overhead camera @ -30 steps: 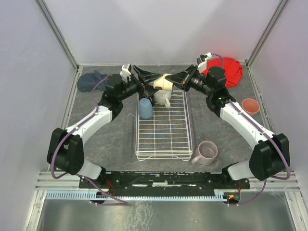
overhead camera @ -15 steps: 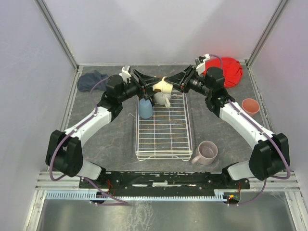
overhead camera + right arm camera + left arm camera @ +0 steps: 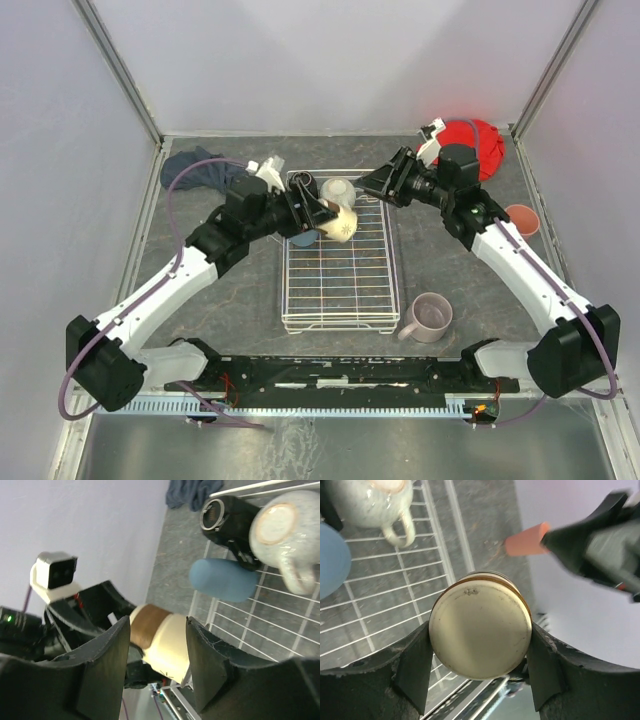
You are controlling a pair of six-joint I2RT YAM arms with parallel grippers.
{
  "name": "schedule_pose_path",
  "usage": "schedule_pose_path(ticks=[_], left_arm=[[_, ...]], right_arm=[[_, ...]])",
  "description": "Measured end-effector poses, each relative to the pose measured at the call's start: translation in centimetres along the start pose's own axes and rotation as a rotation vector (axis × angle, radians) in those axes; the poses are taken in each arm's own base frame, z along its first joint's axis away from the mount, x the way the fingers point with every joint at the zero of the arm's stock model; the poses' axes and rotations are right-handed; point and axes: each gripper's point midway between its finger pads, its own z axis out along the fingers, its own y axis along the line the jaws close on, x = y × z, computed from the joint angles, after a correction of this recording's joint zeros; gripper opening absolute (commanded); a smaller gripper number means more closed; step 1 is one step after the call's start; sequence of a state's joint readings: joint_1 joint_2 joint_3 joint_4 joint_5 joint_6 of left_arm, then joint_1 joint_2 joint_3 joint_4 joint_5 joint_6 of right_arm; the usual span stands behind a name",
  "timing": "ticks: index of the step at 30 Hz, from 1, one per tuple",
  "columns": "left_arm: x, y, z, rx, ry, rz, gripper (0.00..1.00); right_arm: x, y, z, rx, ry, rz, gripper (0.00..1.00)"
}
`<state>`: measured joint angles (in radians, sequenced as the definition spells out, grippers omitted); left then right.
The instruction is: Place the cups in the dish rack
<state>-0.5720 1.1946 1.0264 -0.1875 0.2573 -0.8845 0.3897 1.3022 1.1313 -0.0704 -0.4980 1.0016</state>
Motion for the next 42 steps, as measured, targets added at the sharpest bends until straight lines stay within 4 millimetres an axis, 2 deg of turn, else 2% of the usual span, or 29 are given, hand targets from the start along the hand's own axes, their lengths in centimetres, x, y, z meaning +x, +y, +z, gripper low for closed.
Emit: schedule_pose_path(ticks=[3, 5, 10, 15, 22, 38, 42], left_arm=[[2.1, 1.4, -0.2, -0.090, 0.031, 0.096, 0.03], [2.8, 2.7, -0.3, -0.153, 0.041, 0.145, 0.03], [3.6, 5.5, -0.7, -0.281, 0.050, 0.240, 0.03], [4.9, 7.9, -0.3, -0.376, 0.083, 0.323, 0.03], [7.1, 9.6, -0.3, -0.460, 0.116, 0.458, 0.03], [7.3, 13.9, -0.6, -0.650, 0.094, 0.527, 0.03], [7.3, 14.3, -0.2, -0.666, 0.095, 0.533, 0.07]], right_arm=[[-0.6, -1.4, -1.0, 0.053, -0.013, -0.022, 0.56], [-1.0, -2.0, -1.6, 0.076, -0.023, -0.028, 0.56], [-1.8, -2.8, -2.6, 0.104, -0.045, -0.033, 0.56], [-1.9, -3.1, -2.7, 0.112, -0.048, -0.028, 0.56], [-1.6, -4.0, -2.8, 0.131, -0.042, -0.014, 0.56], [-1.8, -4.6, -3.1, 0.143, -0.050, -0.007, 0.56], [-1.8, -4.7, -3.1, 0.145, -0.049, -0.007, 0.56]])
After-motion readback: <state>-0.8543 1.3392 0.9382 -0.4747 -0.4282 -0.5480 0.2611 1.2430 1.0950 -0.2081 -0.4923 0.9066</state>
